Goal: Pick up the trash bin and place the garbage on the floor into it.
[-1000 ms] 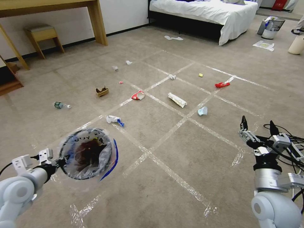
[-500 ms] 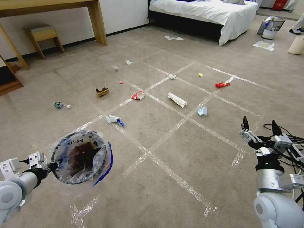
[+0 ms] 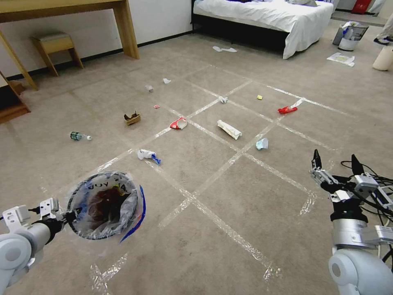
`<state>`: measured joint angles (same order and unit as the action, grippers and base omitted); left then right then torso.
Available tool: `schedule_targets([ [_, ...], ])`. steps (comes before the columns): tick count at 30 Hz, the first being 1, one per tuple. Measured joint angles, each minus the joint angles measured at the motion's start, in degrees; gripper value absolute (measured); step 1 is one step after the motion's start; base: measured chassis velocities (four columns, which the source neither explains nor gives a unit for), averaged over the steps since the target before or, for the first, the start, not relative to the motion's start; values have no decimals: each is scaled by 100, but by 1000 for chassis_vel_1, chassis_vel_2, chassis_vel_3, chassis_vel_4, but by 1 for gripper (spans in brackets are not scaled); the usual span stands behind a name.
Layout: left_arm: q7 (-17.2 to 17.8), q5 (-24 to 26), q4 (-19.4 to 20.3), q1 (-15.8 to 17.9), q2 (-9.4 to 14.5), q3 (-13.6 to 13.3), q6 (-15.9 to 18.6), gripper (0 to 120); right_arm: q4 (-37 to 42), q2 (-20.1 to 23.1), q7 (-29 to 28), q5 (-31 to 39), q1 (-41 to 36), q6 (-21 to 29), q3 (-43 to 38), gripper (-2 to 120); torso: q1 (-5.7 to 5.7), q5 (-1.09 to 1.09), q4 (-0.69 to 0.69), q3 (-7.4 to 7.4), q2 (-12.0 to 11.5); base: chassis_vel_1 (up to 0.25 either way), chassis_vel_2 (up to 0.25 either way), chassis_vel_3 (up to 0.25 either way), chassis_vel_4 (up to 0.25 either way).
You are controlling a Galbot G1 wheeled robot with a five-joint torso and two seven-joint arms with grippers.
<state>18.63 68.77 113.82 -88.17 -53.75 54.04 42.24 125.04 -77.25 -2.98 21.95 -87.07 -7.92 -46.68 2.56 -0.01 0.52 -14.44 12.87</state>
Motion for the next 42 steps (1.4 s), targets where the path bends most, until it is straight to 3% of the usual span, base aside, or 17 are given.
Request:
schedule_targets([
  [42, -66, -94, -32, 21, -71, 11, -12, 0, 23, -21, 49, -62, 20, 44, 7, 100, 0, 1, 1, 0, 1, -144, 144, 145, -146],
])
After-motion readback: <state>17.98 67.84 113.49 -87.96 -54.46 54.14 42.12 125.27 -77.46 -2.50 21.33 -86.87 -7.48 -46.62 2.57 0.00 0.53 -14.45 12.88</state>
